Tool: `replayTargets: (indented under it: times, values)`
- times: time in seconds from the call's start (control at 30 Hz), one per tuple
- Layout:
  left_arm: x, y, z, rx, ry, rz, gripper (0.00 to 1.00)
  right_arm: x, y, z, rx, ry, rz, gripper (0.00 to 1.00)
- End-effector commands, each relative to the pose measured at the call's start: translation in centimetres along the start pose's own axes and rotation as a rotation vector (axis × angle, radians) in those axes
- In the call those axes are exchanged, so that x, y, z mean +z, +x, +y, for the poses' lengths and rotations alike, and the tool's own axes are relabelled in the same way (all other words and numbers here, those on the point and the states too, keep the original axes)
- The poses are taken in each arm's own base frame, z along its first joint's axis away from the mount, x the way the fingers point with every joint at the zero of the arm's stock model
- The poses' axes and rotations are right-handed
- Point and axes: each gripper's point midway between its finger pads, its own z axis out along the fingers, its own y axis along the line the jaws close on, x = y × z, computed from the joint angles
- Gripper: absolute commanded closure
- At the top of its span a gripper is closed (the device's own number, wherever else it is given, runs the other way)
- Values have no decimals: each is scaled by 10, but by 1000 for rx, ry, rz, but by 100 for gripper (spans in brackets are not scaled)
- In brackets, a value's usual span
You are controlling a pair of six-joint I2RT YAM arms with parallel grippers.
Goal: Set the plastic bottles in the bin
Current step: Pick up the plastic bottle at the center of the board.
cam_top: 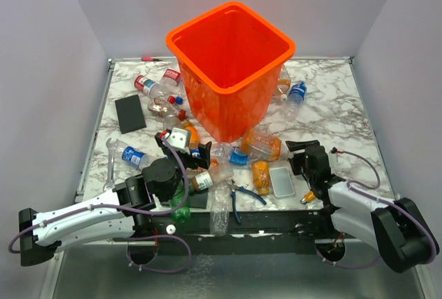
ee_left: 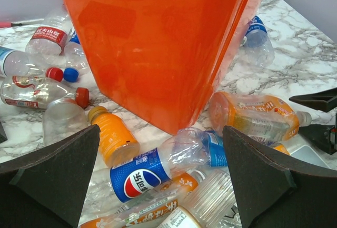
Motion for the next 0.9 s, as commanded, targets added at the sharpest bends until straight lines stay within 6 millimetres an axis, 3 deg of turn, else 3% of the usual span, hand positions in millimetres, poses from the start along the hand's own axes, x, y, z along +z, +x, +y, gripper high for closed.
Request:
replayTargets:
  times: [0.0,0.1,0.33,0.5,0.6,0.7,0.8,0.87]
  values:
    - [-2,-10,0,-19,-1,-14,1,3,11,22,28,-67,62,27]
    - [-2,-10,1,-17,-4,-14,1,4,14,23,25,-67,73,32]
    - [-1,-9,1,-14,-8,-13,1,-2,6,26,6,-84,42,64]
    - [-2,-17,8,-18,-46,-32,1,-21,-15,49,-70,-135,-37,73]
    - [-5,-35,13,-38,-60,-68,1,-48,-32,79,-216,-186,-90,82]
    - [-9,-61,12,-73,-44,-122,1,-90,-45,123,-412,-280,-115,99]
    - [-14,-91,9,-111,-7,-183,1,-130,-46,163,-626,-386,-84,99]
    - [-18,-111,-1,-134,53,-214,1,-147,-39,175,-748,-408,-16,99]
